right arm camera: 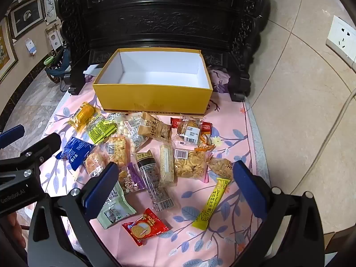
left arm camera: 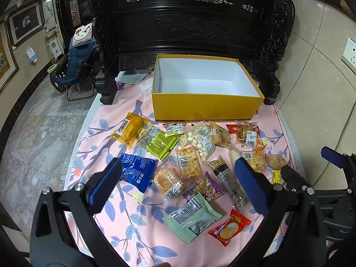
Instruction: Organize snacks
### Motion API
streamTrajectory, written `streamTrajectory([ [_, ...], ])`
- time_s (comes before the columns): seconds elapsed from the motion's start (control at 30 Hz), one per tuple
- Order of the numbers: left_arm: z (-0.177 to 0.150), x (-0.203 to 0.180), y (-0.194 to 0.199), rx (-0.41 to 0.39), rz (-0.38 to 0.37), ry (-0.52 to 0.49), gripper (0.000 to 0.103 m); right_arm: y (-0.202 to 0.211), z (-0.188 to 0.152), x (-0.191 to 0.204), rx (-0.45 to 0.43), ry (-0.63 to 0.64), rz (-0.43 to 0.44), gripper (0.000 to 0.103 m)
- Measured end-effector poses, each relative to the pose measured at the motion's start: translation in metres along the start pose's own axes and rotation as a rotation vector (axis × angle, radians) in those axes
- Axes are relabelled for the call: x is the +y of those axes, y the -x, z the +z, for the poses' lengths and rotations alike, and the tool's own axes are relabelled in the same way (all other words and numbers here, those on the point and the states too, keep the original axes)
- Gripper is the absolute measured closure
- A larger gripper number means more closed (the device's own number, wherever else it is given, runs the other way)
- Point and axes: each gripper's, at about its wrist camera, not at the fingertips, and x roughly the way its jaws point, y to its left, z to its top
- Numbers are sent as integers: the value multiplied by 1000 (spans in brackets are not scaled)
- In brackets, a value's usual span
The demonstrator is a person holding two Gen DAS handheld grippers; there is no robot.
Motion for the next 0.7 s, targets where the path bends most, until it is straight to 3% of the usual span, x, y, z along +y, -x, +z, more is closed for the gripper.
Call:
streamTrajectory([
  [0.7,0,0,0,5,-1,1,2,0,0,0,8,0,1,1],
])
